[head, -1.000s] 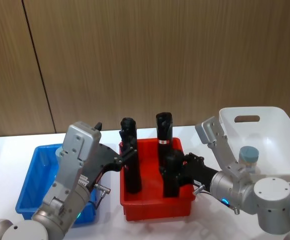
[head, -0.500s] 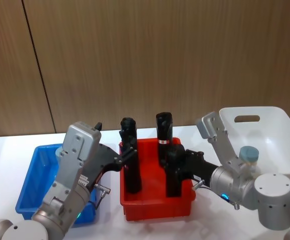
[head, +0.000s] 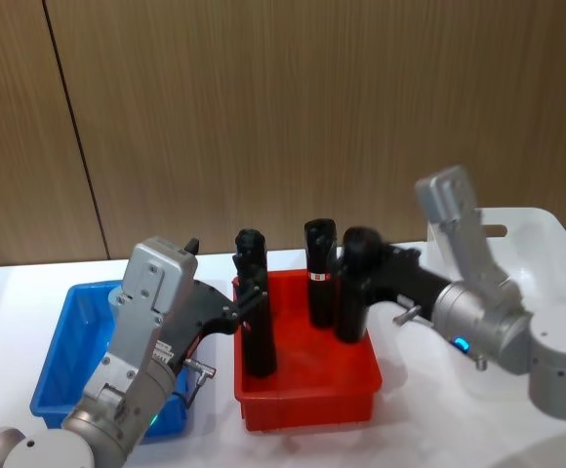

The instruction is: Pick the cotton swabs from the blue box and place them into the white box.

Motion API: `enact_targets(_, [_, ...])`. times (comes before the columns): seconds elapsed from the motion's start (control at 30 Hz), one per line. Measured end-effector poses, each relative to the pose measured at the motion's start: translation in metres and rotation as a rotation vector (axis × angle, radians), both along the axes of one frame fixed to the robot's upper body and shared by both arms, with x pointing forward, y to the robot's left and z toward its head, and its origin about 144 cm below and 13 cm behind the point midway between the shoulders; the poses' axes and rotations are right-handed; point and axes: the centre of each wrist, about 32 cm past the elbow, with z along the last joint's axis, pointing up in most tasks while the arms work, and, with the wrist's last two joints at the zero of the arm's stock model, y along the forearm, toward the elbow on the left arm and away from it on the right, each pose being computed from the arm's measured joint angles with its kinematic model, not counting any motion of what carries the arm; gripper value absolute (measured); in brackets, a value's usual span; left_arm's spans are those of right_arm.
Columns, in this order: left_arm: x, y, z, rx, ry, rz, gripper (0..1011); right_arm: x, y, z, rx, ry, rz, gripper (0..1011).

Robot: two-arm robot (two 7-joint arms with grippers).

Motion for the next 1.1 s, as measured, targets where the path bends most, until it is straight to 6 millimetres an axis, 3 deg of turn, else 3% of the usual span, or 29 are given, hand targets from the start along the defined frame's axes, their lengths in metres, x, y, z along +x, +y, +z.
enact_targets(0.6, [0.0, 0.0, 0.0, 0.0, 0.0, 0.0, 1004, 0.006, -0.051, 0.043, 0.027, -0.138, -0.177, 463])
enact_targets(1.1, [0.0, 0.0, 0.0, 0.0, 0.0, 0.0, 1004, 0.024, -0.092, 0.039, -0.049, -0.193, -0.375, 463])
